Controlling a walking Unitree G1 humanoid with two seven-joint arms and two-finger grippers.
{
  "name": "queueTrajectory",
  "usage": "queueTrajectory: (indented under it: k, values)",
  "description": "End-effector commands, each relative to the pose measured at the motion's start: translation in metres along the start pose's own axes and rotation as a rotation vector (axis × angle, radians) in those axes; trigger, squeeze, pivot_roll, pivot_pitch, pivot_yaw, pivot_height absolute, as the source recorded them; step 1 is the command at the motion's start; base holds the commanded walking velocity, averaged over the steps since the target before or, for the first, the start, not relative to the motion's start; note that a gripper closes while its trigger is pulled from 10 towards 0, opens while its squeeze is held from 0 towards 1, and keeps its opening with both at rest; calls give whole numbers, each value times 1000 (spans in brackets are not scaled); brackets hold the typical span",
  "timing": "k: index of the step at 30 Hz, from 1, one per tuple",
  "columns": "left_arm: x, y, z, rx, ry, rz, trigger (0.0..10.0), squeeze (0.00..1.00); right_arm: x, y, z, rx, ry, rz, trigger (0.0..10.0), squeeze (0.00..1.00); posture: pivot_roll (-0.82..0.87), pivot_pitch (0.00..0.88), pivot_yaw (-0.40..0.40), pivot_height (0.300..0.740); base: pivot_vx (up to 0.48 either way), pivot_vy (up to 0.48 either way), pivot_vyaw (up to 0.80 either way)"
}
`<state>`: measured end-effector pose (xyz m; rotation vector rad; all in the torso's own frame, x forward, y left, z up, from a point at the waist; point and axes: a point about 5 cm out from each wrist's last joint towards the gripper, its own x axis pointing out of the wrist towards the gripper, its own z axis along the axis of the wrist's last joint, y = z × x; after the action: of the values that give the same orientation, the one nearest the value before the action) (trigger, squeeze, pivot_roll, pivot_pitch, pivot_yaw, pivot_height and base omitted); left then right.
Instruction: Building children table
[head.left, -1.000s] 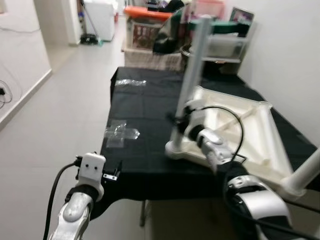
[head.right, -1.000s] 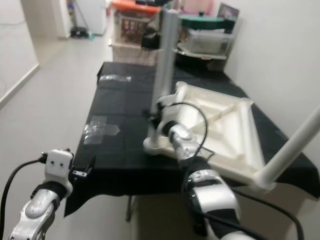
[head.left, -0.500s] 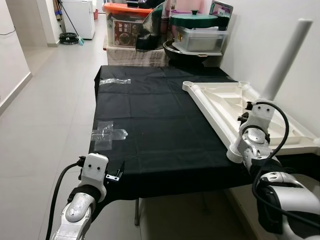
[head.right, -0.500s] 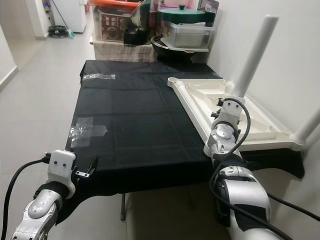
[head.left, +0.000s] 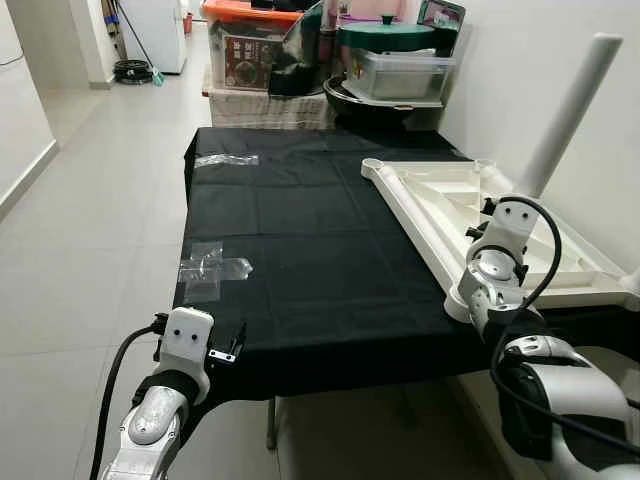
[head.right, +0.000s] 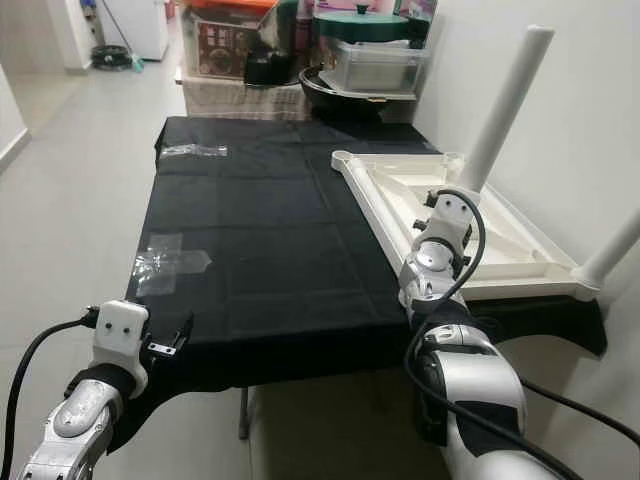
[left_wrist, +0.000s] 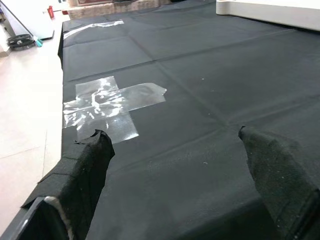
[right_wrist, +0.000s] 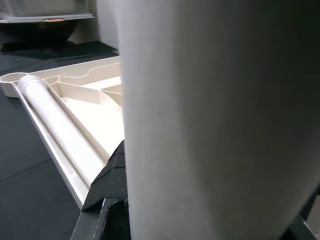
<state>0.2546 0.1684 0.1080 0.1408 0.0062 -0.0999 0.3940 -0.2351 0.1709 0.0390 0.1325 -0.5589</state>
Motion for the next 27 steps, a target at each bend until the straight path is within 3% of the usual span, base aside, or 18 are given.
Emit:
queueTrajectory:
  k: [1,2,7,8,9,10,12,15,17,18,20,23,27]
  values:
    - [-1,-2,-3,4,11,-4,10000,0,-7,10,-28,-80,122,82,10000,0,76,0,-130,740,0,0,0]
    - [-1,-2,-3,4,10,-5,10000,0,-7,13,-25,-65,103,102,10000,1000,75,0,-129,740,0,0,0]
    - [-1,-2,-3,5,9,-6,10000,0,-7,17,-22,-49,92,137,10000,1000,75,0,-128,740,0,0,0]
    - [-1,-2,-3,5,9,-6,10000,0,-8,21,-19,-24,83,176,10000,631,75,0,-128,740,0,0,0]
    - [-1,-2,-3,5,9,-6,10000,0,-8,21,-19,-24,83,176,10000,631,75,0,-128,740,0,0,0]
    - [-2,-2,-3,6,9,-6,10000,0,-10,31,-12,18,53,274,10000,0,75,0,-128,740,0,0,0]
    - [-2,-2,-3,7,8,-5,10000,0,-17,50,3,96,-10,491,10000,0,78,0,-128,740,0,0,0]
    - [-2,-2,-3,7,9,-5,10000,0,-19,56,7,115,-29,558,10000,0,78,0,-128,740,0,0,0]
    - [-1,-2,-2,8,6,-6,10000,0,-35,80,18,103,-93,878,10000,0,85,0,-131,740,0,0,0]
    - [-1,-2,-2,8,6,-6,10000,0,-35,80,18,103,-93,878,10000,0,85,0,-131,740,0,0,0]
    - [-1,-2,-1,9,3,-5,10000,0,-50,97,21,60,-116,1102,10000,0,87,0,-134,740,0,0,0]
    - [-1,-2,-1,11,0,-4,10000,0,-57,107,16,-14,-107,1152,10000,0,99,0,-144,740,0,0,0]
    - [-1,0,0,11,-2,3,10000,0,-65,118,15,-47,-100,1196,10000,0,104,0,-149,740,0,0,0]
